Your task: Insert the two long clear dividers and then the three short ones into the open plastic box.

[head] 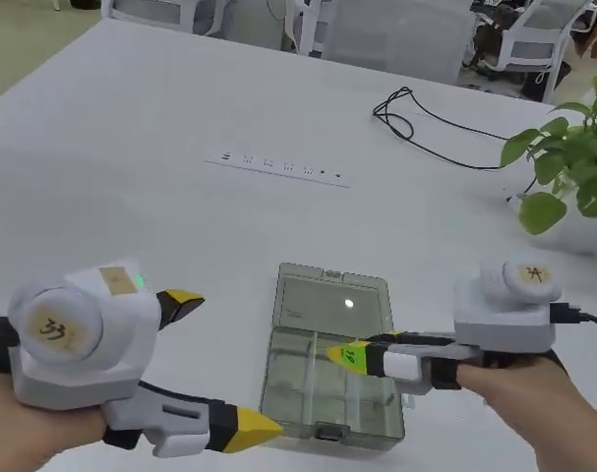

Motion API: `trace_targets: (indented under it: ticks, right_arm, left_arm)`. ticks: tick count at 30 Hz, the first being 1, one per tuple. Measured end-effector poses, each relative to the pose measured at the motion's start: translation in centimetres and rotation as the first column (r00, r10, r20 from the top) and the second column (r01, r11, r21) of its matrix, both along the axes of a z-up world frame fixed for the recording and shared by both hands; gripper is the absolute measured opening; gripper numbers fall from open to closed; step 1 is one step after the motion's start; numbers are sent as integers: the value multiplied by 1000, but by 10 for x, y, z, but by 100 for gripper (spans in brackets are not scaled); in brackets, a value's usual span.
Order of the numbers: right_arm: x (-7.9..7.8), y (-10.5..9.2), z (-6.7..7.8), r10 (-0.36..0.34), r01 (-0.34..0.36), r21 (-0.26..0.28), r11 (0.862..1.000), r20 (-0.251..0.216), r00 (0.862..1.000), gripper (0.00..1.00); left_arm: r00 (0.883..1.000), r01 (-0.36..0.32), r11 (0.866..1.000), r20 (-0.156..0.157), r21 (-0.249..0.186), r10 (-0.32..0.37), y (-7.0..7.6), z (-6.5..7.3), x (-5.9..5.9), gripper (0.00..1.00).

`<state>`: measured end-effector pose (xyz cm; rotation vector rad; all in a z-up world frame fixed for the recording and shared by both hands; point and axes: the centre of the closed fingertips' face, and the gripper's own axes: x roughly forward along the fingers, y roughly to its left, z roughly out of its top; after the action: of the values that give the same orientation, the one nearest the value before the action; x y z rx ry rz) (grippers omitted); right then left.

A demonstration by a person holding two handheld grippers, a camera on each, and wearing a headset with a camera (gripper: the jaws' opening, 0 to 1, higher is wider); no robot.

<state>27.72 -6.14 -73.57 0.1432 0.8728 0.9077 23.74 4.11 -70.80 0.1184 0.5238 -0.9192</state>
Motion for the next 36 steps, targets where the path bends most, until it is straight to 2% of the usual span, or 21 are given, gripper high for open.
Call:
trace_targets:
  ticks: [3, 7, 15, 20, 27, 29, 32, 33, 36]
  right_arm:
    - [-3, -7, 4, 33, -33, -4, 999, 27, 999, 49]
    - [-10, -21, 3, 104, -101, -46, 994, 62, 993, 57]
    - [-14, -44, 2, 147, -140, -88, 986, 80, 986, 61]
    - [-15, -55, 0, 207, -192, -132, 973, 110, 972, 70]
    - [-13, -73, -7, 299, -269, -214, 939, 120, 947, 77]
    - [-11, -79, -11, 330, -295, -244, 924, 119, 936, 77]
    - [-10, -89, -20, 389, -343, -300, 890, 110, 914, 77]
    - [-9, -92, -22, 397, -348, -315, 883, 107, 911, 77]
    - [-6, -100, -31, 450, -389, -366, 846, 96, 888, 77]
  left_arm:
    - [1000, 9, 1000, 5, -5, -9, -2, 2, -1, 98]
    - [1000, 30, 1000, 5, -3, -30, -4, 1, -2, 100]
    - [998, 65, 998, -3, -3, -65, -9, -2, -4, 100]
    - [997, 72, 997, -13, -7, -72, -10, -5, -5, 100]
    - [998, 65, 998, -23, -18, -66, -9, -7, -6, 100]
    - [998, 64, 998, -25, -20, -65, -9, -7, -6, 100]
    - [998, 60, 998, -30, -24, -61, -8, -8, -6, 100]
    - [998, 58, 998, -32, -25, -59, -7, -9, -5, 100]
    - [998, 55, 998, -36, -29, -56, -6, -10, -4, 100]
